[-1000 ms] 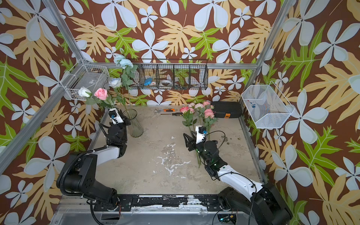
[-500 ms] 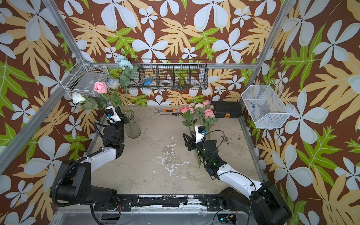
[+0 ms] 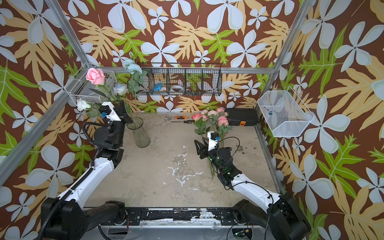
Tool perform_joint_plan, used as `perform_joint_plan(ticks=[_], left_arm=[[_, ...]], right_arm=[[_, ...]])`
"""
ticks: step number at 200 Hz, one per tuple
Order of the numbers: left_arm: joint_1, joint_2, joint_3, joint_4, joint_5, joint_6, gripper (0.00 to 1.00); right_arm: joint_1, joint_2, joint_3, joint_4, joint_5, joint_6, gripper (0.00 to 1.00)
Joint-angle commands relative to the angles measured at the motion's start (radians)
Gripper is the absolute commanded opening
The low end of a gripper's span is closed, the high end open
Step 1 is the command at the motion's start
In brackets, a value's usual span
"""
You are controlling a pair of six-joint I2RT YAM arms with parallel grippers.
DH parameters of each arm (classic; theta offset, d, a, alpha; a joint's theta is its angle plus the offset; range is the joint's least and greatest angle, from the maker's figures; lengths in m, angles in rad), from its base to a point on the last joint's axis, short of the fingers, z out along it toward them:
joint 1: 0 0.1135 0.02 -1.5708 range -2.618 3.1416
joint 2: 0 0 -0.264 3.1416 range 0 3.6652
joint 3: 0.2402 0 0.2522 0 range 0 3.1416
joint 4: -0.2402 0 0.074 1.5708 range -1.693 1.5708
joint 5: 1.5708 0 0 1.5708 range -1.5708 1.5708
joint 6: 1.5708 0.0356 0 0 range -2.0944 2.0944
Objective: Pick out pink flowers from the vase
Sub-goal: Pick up the flower from the vase, then place the flower at the center of the board.
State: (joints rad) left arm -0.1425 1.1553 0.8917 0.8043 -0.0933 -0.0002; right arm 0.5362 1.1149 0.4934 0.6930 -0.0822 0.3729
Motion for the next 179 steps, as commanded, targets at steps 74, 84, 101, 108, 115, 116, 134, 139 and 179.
perform_joint_plan(ticks=[74, 84, 101, 108, 115, 116, 134, 139, 179], left_arm=[[-0.127, -0.168, 0.018, -0.192, 0.372, -0.182, 0.0], [-0.149, -0.164, -0.031, -0.143, 0.421, -0.235, 0.0], [-0.176, -0.141, -0.123, -0.004, 0.522, -0.343, 0.0], [-0.186, -0.121, -0.149, 0.053, 0.574, -0.388, 0.0], [-0.199, -0.098, -0.161, 0.096, 0.621, -0.425, 0.0], [-0.201, -0.095, -0.162, 0.101, 0.628, -0.431, 0.0], [-0.251, -0.055, -0.184, 0.166, 0.705, -0.473, 0.0], [-0.271, -0.05, -0.195, 0.194, 0.716, -0.476, 0.0], [-0.344, 0.013, -0.204, 0.298, 0.805, -0.525, 0.0]], right_arm=[[0.001, -0.086, 0.107, -0.096, -0.143, -0.046, 0.56], [0.0, -0.11, 0.114, -0.095, -0.208, -0.058, 0.57], [0.001, -0.136, 0.125, -0.086, -0.343, -0.075, 0.63], [0.0, -0.139, 0.129, -0.077, -0.399, -0.074, 0.63], [0.0, -0.138, 0.123, -0.05, -0.453, -0.071, 0.63], [0.001, -0.136, 0.121, -0.045, -0.461, -0.071, 0.63], [0.011, -0.111, 0.107, 0.014, -0.526, -0.072, 0.64], [0.016, -0.098, 0.113, 0.011, -0.537, -0.076, 0.64], [0.105, 0.027, 0.211, -0.055, -0.653, -0.158, 0.66]])
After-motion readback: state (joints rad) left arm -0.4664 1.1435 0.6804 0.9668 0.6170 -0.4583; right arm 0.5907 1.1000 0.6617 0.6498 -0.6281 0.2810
